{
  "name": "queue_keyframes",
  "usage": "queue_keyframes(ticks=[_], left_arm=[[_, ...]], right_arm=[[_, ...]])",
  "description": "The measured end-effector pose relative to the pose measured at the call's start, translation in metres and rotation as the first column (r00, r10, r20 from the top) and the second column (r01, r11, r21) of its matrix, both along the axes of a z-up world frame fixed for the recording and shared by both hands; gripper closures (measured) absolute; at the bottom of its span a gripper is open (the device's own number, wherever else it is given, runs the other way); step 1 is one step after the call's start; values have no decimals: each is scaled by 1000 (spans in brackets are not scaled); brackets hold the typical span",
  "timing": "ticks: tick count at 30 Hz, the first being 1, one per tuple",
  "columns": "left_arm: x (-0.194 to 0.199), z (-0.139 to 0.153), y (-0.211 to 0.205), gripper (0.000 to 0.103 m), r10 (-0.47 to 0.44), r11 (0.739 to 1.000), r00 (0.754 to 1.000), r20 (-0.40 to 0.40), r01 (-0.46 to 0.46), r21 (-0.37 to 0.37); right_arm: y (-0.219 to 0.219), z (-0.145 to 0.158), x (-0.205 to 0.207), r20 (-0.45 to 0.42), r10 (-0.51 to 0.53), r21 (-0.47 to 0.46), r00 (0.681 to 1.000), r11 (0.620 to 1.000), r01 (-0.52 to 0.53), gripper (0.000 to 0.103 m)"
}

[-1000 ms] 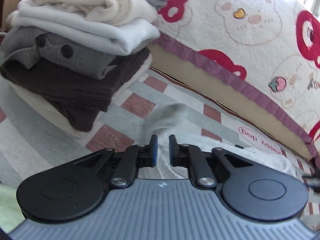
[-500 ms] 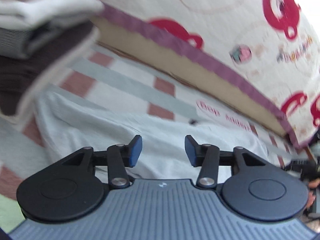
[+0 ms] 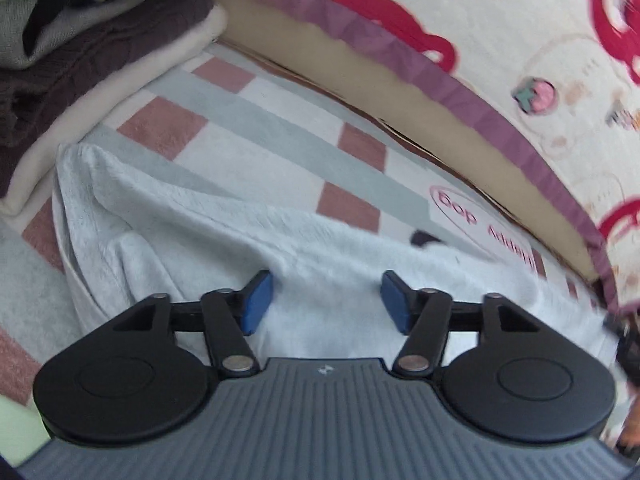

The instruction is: Fold clothes

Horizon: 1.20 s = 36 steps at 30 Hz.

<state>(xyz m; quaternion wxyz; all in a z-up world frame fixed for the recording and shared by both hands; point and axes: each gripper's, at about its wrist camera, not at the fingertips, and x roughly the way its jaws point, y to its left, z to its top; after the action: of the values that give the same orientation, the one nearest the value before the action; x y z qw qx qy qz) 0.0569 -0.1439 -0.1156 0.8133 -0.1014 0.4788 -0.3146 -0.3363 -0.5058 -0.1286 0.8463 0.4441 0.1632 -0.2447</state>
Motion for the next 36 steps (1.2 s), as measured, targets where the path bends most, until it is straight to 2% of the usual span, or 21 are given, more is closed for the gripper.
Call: queue_keyframes(ticks=[2, 3, 4, 5, 6, 8, 10, 13, 15, 16, 20, 25, 28, 31, 33, 36], left_arm=[[11, -9, -6, 32, 21, 1000, 999, -43, -21, 1], [14, -13, -7, 35, 35, 999, 998, -54, -36, -8], [13, -15, -10, 52, 14, 1000, 999, -37, -14, -3], [11, -16, -13, 98, -28, 1000, 1000, -6, 28, 11], [6, -13, -12, 102, -46, 999, 998, 46, 45, 24], [-8, -1, -5, 103, -57, 998, 983, 175, 49, 50], [-17, 22, 20, 103, -8, 999, 961, 276, -2, 37], [-30, 59, 63, 103, 85, 996, 908, 411, -90, -6], [-36, 80, 93, 103, 142, 989, 866, 479, -143, -33], [-36, 85, 110, 103, 164, 986, 861, 482, -160, -49], [-39, 78, 159, 103, 220, 975, 894, 390, -205, -80], [-40, 42, 156, 103, 154, 988, 952, 266, -147, -46], [-31, 34, 144, 103, 145, 988, 954, 262, -126, -87], [-15, 31, 125, 102, 141, 989, 961, 237, -127, -74], [-11, 29, 118, 96, 127, 990, 975, 184, -114, -80], [-21, 27, 113, 70, 92, 993, 985, 147, -81, -83]], right_arm=[[1, -2, 3, -14, 12, -4, 1000, 1000, -12, 95], [2, -4, 4, -28, 15, -8, 999, 1000, -15, 92], [3, -5, 6, -43, 17, -11, 999, 1000, -17, 92], [3, -5, 6, -51, 18, -18, 999, 1000, -19, 92], [4, -5, 5, -50, 18, -30, 999, 999, -20, 94], [4, -2, 3, -39, 15, -55, 999, 998, -18, 96], [4, 10, -6, 20, -6, -92, 1000, 996, 7, 96], [-5, 31, -24, 98, -64, -140, 993, 987, 77, 97], [-17, 43, -36, 143, -91, -154, 985, 982, 113, 97], [-22, 47, -41, 159, -102, -162, 982, 978, 128, 97], [-37, 52, -46, 147, -103, -186, 984, 974, 130, 97], [-38, 31, -27, 31, -63, -174, 998, 982, 67, 97], [-38, 26, -25, 11, -68, -174, 998, 982, 69, 97], [-42, 19, -26, -10, -88, -158, 996, 984, 85, 97], [-45, 14, -28, -17, -100, -131, 995, 987, 97, 97], [-47, 10, -31, -19, -109, -107, 994, 989, 106, 97]])
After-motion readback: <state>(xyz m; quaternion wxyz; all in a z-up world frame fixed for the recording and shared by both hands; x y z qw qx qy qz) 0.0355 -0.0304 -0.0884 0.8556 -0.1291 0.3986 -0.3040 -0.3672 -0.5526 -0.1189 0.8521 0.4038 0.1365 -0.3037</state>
